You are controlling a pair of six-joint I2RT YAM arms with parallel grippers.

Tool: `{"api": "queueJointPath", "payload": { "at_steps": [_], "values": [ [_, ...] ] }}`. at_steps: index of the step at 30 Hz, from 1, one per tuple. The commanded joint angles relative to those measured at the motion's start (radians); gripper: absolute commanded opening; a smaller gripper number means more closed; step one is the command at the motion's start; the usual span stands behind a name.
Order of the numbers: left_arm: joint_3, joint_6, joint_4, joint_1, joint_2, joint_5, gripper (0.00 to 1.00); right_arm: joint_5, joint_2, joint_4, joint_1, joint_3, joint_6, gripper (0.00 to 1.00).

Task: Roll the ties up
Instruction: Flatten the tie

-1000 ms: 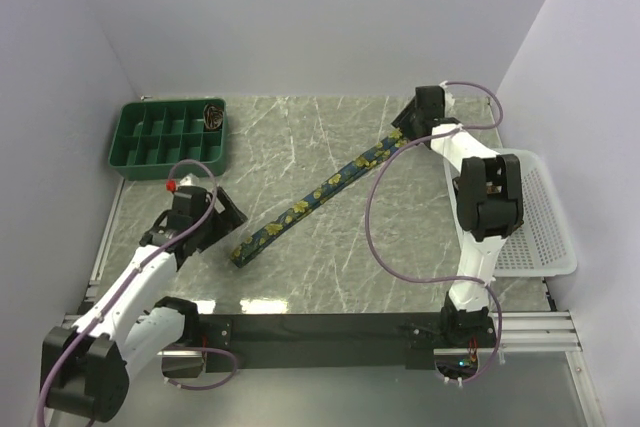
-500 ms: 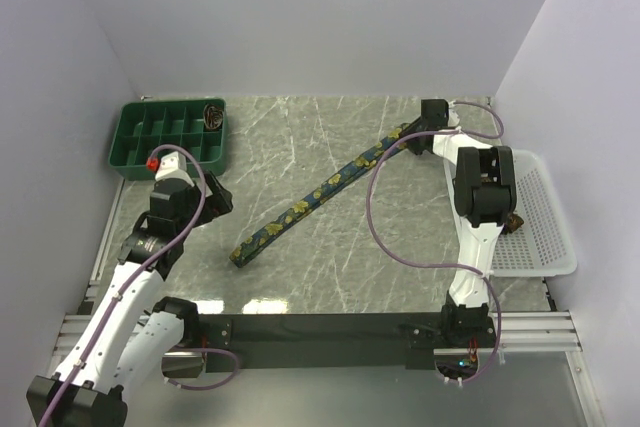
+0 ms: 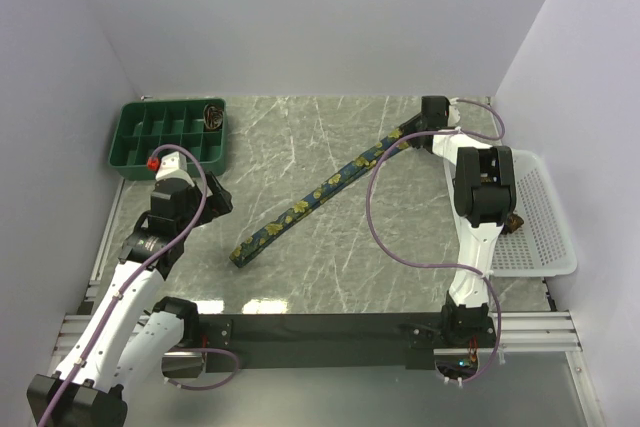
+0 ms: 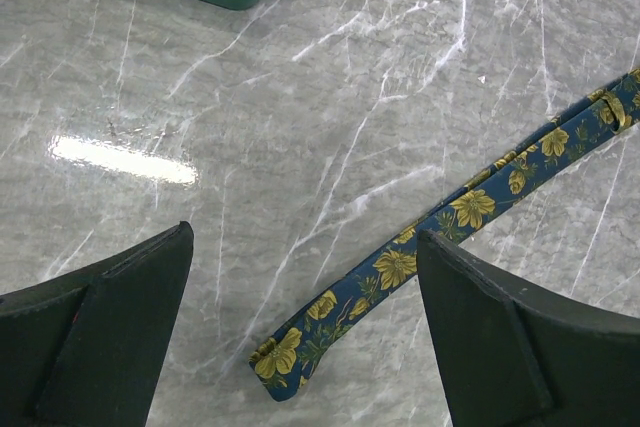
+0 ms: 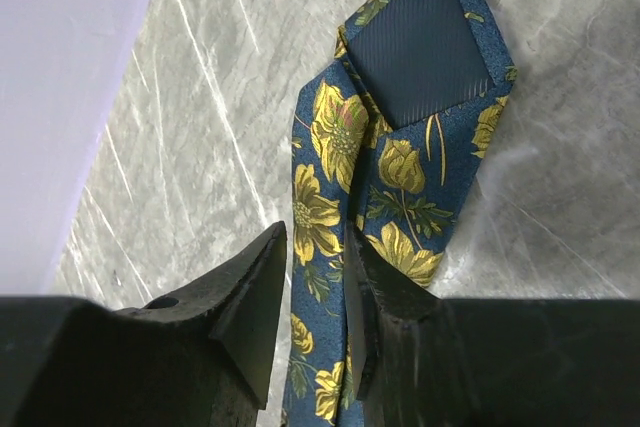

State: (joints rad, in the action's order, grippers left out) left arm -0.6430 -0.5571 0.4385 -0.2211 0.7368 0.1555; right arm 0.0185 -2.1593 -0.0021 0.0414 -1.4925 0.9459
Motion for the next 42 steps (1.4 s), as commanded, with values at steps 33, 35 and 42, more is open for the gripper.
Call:
{"api": "queueJointPath", "payload": {
  "at_steps": [33,35,42],
  "values": [
    [0.006,0.025,-0.027,0.002,-0.005,0.004,0.99,0.052,-0.047,0.108,0.0,0.001,0.077,0.03],
    [0.006,0.025,-0.027,0.002,-0.007,0.006,0.99,0.063,-0.028,0.113,0.0,0.017,0.074,0.0],
    [0.008,0.025,-0.029,0.002,-0.011,0.006,0.99,0.119,0.041,0.14,0.0,0.089,0.064,0.0]
  ]
}}
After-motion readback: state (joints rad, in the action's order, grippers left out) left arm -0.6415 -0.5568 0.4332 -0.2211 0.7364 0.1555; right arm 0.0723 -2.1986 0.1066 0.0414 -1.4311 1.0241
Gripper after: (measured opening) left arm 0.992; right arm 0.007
